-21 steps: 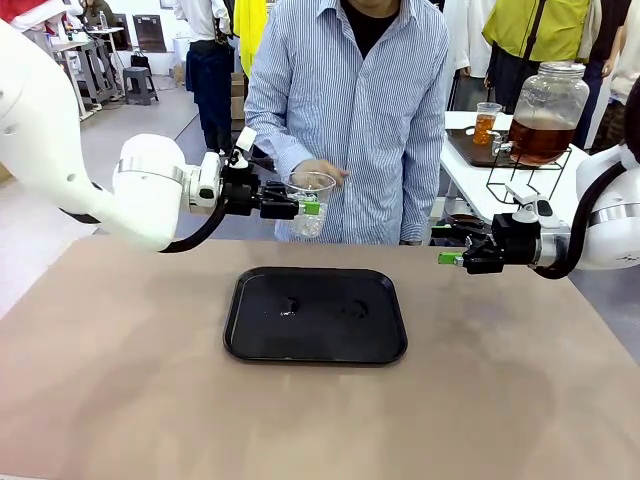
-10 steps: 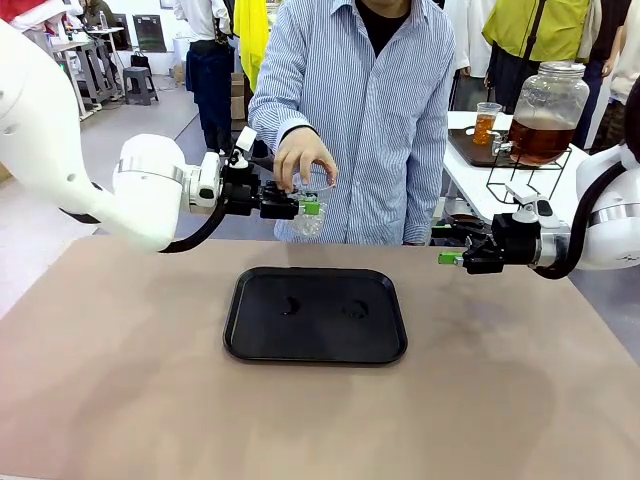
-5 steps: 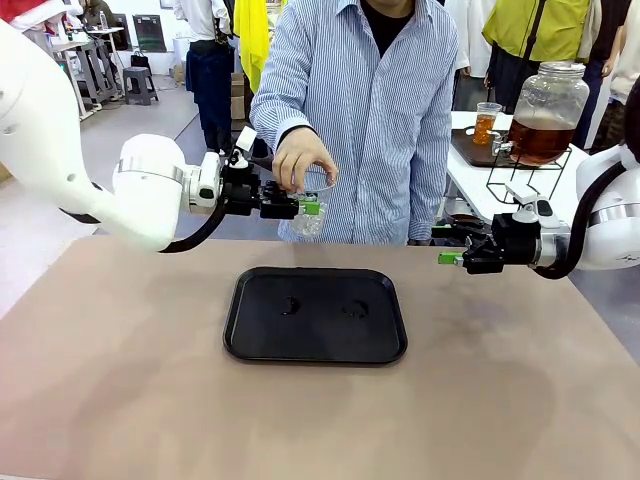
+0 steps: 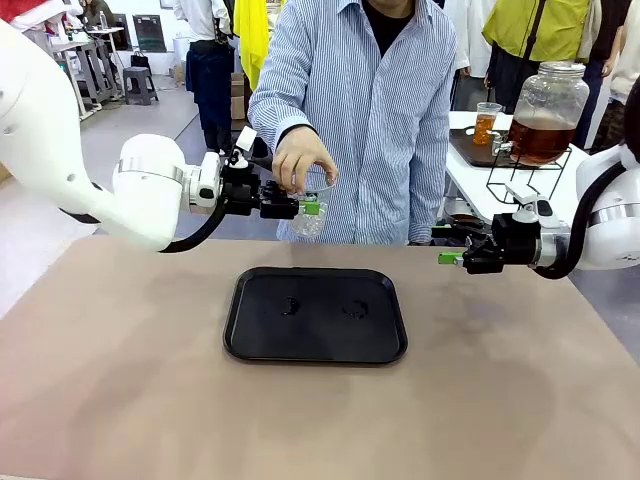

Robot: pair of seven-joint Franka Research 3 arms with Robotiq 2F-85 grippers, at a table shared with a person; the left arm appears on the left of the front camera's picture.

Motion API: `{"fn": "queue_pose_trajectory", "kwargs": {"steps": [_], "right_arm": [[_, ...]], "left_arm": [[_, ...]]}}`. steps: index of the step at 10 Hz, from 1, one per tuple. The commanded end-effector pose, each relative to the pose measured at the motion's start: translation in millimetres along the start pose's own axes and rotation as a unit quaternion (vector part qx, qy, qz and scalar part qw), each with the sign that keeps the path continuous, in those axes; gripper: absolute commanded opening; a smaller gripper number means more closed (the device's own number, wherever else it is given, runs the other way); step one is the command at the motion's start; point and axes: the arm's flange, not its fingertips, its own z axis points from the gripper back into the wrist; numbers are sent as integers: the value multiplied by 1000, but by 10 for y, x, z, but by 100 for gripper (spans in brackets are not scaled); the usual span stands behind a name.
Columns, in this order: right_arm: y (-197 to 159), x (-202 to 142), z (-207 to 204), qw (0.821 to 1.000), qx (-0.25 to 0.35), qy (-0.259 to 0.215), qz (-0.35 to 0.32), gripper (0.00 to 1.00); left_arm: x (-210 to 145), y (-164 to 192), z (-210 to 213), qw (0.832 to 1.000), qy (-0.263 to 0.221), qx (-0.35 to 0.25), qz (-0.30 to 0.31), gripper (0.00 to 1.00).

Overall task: Pour the drink into the iced cup.
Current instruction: Open the gripper to release the iced cup you were holding.

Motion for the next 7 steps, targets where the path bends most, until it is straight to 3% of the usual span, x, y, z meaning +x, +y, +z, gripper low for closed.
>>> {"fn": "queue_pose_trajectory", "kwargs": {"steps": [1,5,6,7], "right_arm": [[-12,41,-18,1000,3,1,-1,100],[-12,41,-18,1000,3,1,-1,100],[-12,41,-18,1000,3,1,-1,100],[-12,41,-18,1000,3,1,-1,100]], "left_arm": [[22,-16,-8,1000,0,-1,0,61],[22,-16,-8,1000,0,-1,0,61],[0,0,0,1000,0,0,0,70],[-1,1,8,1000,-3,-5,-1,90]]}}
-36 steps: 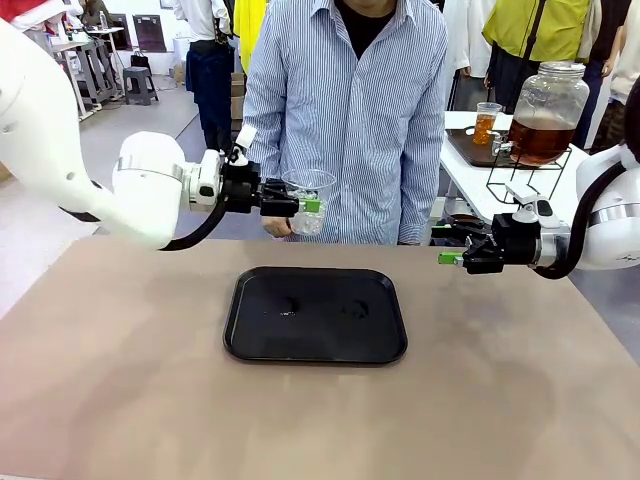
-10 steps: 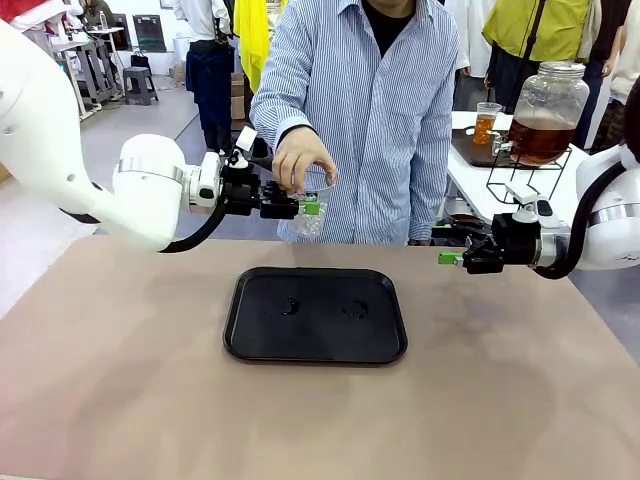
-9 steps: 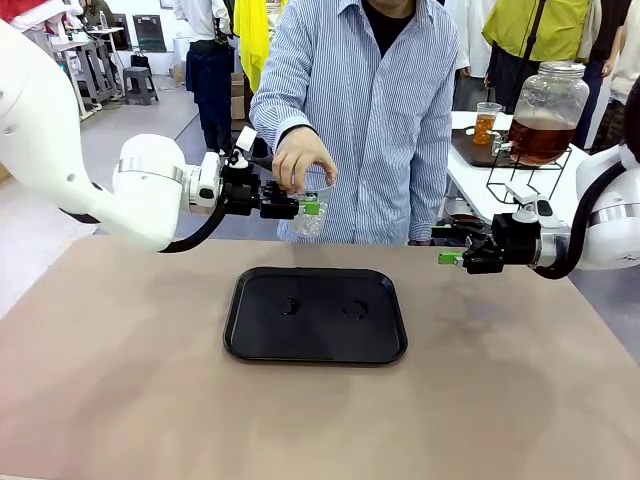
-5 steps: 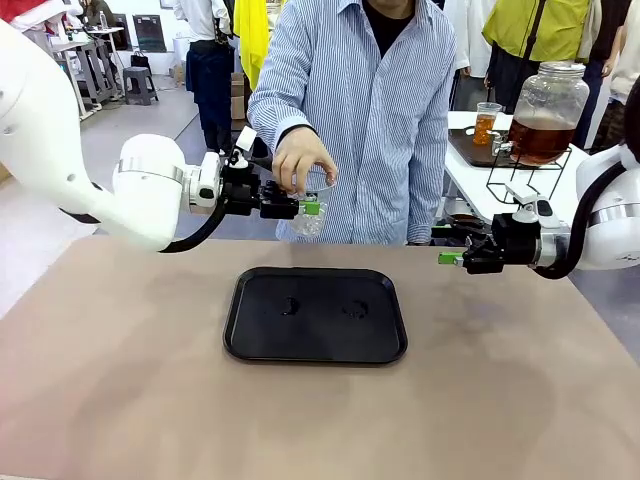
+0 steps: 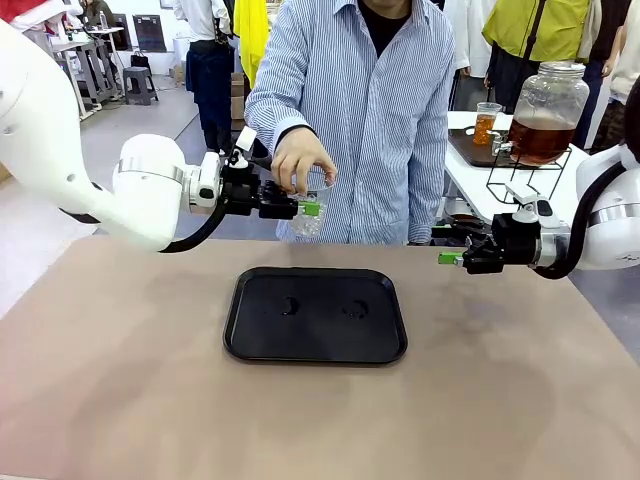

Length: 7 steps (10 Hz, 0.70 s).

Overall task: Pour the drink into the iced cup.
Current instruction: Open the gripper to release the iced cup you were holding.

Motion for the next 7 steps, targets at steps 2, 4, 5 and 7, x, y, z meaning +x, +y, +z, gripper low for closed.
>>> {"fn": "queue_pose_trajectory", "kwargs": {"steps": [2,4,5,7], "right_arm": [[-12,41,-18,1000,3,1,-1,100],[-12,41,-18,1000,3,1,-1,100],[-12,41,-18,1000,3,1,-1,100],[-12,41,-18,1000,3,1,-1,100]], "left_arm": [[-23,-6,90,1000,-5,-7,-2,100],[-53,-57,215,1000,-7,-6,0,100],[-106,-107,330,1000,-8,-1,4,100],[-265,-236,649,1000,-4,-1,7,100]]}}
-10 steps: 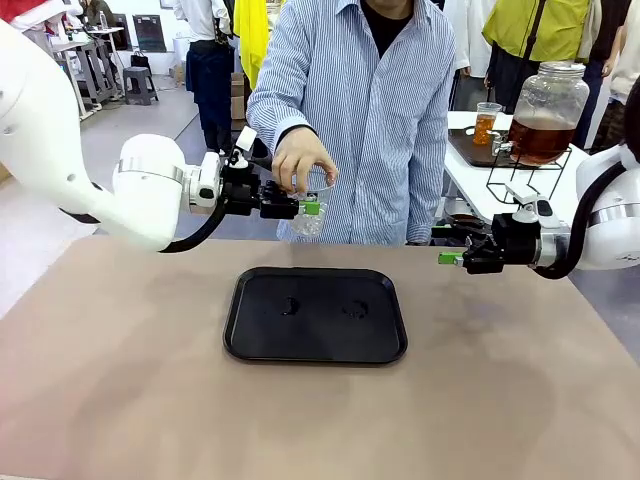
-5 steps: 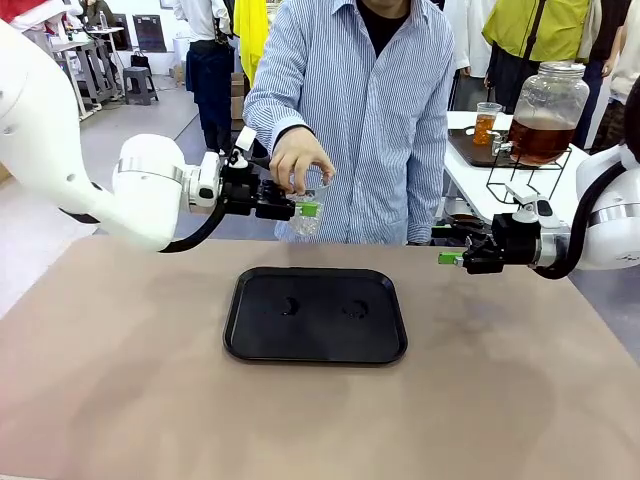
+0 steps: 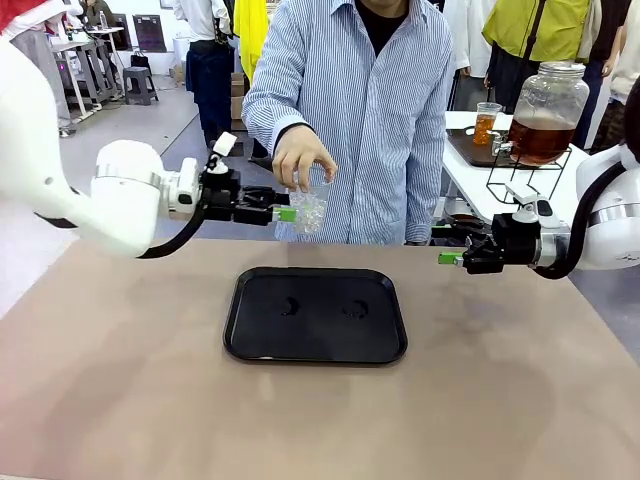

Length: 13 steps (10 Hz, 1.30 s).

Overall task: Pour the drink into the iced cup.
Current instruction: Open the gripper to release the iced cup you were holding.

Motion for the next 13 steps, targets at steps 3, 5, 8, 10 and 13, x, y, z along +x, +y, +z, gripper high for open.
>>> {"fn": "queue_pose_trajectory", "kwargs": {"steps": [3,5,8,10,13], "right_arm": [[-12,41,-17,1000,3,1,-1,100],[-12,41,-17,1000,3,1,-1,100],[-12,41,-17,1000,3,1,-1,100],[-12,41,-17,1000,3,1,-1,100],[-12,41,-17,1000,3,1,-1,100]], "left_arm": [[-296,-287,654,999,5,-10,-32,100],[-387,-361,927,998,2,-7,-56,100],[-487,-365,1143,997,-28,11,-75,100],[-443,-300,1121,998,-12,7,-58,100],[-443,-300,1121,998,-12,7,-58,100]]}}
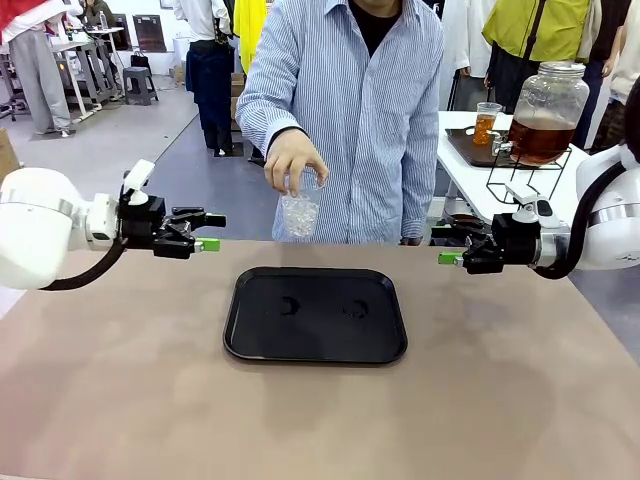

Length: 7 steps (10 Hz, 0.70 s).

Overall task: Pour the drink into the iced cup.
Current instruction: Open the gripper to release the iced cup you were holding.

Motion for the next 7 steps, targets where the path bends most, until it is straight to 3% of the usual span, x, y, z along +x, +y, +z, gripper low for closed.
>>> {"fn": "queue_pose_trajectory", "kwargs": {"steps": [1,7], "right_arm": [[-12,41,-17,1000,3,1,-1,100],[-12,41,-17,1000,3,1,-1,100]], "left_arm": [[24,11,-4,1000,4,-2,0,100],[24,11,-4,1000,4,-2,0,100]]}}
